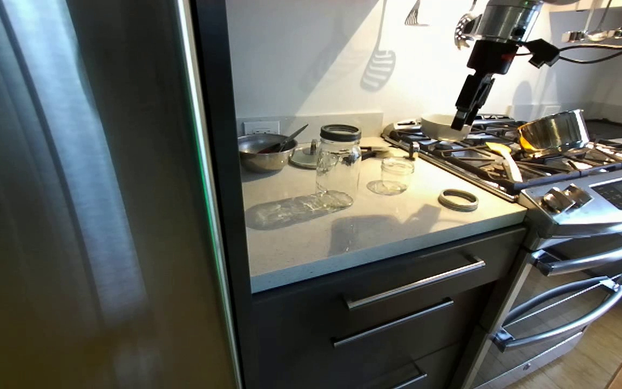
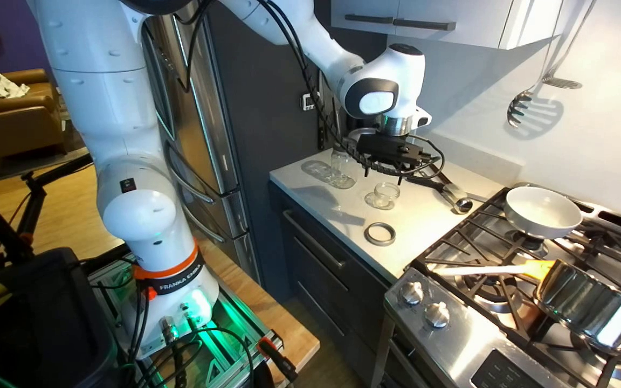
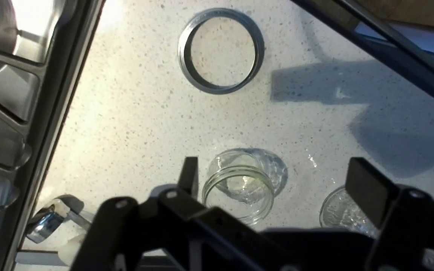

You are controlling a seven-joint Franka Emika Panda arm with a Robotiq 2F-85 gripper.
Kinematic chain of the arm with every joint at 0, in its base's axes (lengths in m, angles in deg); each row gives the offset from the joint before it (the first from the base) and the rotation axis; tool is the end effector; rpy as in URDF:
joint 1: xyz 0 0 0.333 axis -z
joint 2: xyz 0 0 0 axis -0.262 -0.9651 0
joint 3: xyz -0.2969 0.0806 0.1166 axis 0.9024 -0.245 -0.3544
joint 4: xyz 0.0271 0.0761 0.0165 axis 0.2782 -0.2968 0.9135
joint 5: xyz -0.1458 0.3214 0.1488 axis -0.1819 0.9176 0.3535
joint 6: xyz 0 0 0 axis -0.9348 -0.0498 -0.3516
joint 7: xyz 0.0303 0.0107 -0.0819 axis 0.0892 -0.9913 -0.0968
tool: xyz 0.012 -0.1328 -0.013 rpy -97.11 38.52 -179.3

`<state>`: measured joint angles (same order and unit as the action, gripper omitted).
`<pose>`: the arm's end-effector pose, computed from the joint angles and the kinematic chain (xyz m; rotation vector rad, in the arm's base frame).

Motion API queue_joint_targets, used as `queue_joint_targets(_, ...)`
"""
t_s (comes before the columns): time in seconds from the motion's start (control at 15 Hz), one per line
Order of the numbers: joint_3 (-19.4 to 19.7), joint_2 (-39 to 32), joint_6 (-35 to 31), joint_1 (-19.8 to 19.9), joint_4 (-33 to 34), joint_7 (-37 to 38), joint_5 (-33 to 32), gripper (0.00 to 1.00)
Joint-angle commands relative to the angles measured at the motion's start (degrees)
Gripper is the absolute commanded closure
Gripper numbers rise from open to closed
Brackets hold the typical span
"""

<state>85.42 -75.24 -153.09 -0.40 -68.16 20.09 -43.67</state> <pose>0.5030 -0.2024 0.3283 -3.0178 -0.5597 -0.2021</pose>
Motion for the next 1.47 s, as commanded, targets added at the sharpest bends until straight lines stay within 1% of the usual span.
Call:
queue_joint_targets(0.0,0.52,0.03,0.12,-0.47,-0.05,0.05,0.00,0.00)
queue_joint_targets(0.2,0.60,-0.34,-0.59,-0.51,-0.18,-0.60,-0.49,0.00)
queue_joint_targets(0.27,1.08,-1.13,-0.84,-0.34,0.01,0.19,-2.08,0.00)
queue_joint_targets(0.33,1.72,-1.54,-0.96,-0.38,-0.10,2.78,-4.90,0.00)
queue_joint_targets(0.4,1.67,-2.07,0.19,0.24,-0.01,-0.71,-3.87,0.00)
queue_joint_targets(0.53,1.92,-2.93,-0.37,0.82,-0.39,-3.24,-4.08,0.00)
queue_joint_targets(0.6,2.32,-3.48,-1.14,0.82,-0.56,-2.09,-5.31,0.00)
queue_joint_targets(0.73,2.23,-4.37,-1.77,1.58,-0.70,-5.52,-4.78,0.00)
queue_joint_targets(0.93,2.36,-5.91,-1.85,2.44,-0.68,-7.88,-5.33,0.00)
queue_joint_targets(1.2,2.10,-8.11,-4.64,3.76,-1.11,-12.63,-5.33,0.00)
queue_joint_targets(1.4,1.84,-10.25,-8.16,4.46,-0.85,-14.41,-5.32,0.00)
